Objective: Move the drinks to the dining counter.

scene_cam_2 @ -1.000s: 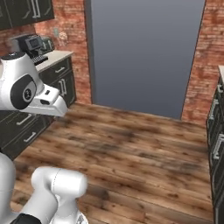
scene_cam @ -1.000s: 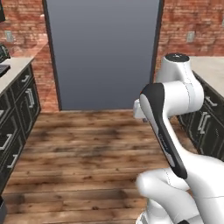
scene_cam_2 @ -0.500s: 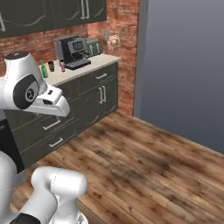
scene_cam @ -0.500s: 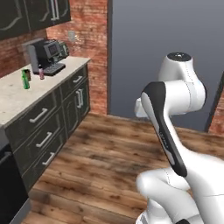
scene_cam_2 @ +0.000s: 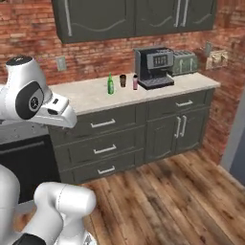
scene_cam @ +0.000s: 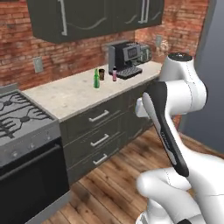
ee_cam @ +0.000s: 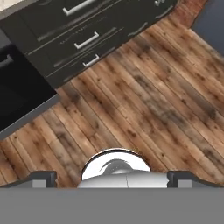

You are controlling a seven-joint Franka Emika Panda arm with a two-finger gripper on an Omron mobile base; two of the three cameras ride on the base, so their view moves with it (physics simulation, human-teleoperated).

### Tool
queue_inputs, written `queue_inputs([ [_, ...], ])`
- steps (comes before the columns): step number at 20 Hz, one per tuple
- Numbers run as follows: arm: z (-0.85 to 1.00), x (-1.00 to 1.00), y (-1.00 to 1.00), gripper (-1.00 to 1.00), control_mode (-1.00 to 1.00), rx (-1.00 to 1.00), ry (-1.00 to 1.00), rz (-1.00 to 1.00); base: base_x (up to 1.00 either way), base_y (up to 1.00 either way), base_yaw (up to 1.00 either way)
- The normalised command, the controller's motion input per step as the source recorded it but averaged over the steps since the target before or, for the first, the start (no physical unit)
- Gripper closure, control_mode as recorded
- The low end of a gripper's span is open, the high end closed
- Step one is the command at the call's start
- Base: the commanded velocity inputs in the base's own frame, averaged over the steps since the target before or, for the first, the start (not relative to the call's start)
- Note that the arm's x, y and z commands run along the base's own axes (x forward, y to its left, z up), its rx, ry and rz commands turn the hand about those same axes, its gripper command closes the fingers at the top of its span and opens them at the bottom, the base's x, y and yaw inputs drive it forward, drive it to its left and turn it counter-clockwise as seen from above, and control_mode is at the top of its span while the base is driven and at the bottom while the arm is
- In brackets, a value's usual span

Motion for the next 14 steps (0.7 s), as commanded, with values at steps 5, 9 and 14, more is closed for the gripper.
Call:
queue_inputs([
  [5,0.00,0.00,0.00,-1.00,1.00,0.00,0.00,0.00,1.00,-0.09,0.78],
  [9,0.00,0.00,0.00,-1.00,1.00,0.00,0.00,0.00,1.00,-0.09,0.78],
  [14,0.00,0.00,0.00,-1.00,1.00,0.00,0.00,0.00,0.98,-0.21,0.65],
])
